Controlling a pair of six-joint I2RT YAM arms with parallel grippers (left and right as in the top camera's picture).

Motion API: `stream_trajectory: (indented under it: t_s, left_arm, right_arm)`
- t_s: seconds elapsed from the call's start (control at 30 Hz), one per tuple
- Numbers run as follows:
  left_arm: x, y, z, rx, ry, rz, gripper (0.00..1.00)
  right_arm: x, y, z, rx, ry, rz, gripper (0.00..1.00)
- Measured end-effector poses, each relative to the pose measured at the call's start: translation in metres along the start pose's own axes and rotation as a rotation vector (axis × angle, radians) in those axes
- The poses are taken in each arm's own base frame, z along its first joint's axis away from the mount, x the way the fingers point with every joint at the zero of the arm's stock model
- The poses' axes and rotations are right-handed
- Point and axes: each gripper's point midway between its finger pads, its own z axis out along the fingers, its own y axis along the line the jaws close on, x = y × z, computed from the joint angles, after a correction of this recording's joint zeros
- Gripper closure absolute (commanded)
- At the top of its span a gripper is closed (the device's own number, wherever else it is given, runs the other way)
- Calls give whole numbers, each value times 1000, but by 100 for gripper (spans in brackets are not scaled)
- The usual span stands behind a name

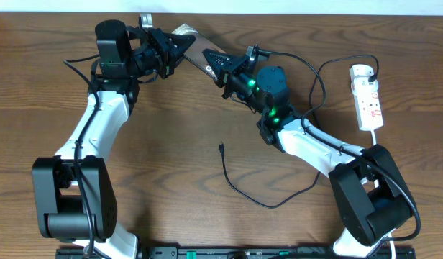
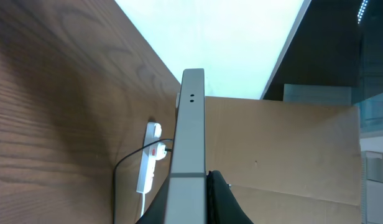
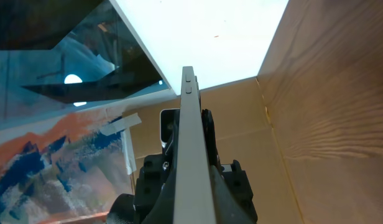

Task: Plug charger to phone and switch on socket
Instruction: 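Regrasp the phone's edge with the left gripper from the right gripper, then release the phone from the right gripper and move it toward the cable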

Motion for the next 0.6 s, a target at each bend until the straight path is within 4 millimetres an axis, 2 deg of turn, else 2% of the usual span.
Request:
stream_trajectory:
  t_s: [0.1,0.2,0.3,0.37,0.6]
  left_arm:
    - [-1,-1,0,3,-8,13,93]
    - [-5,-1,-1,3,-22,28,92]
    - [-7,-1,-2,1,-33,36,93]
    - [-10,-1,-4,1,-39,36,93]
    - [-15,0,-8,1,-51,34,93]
  right_arm:
    - [5,-4,0,18,26,-30,80]
    - [13,-7,0,26,61,-64,59]
    - [14,-7,0,27,77,-111,57]
    - [8,-5,-2,25,68,-136,52]
    - [-39,6,-14,12,-21,-242,32]
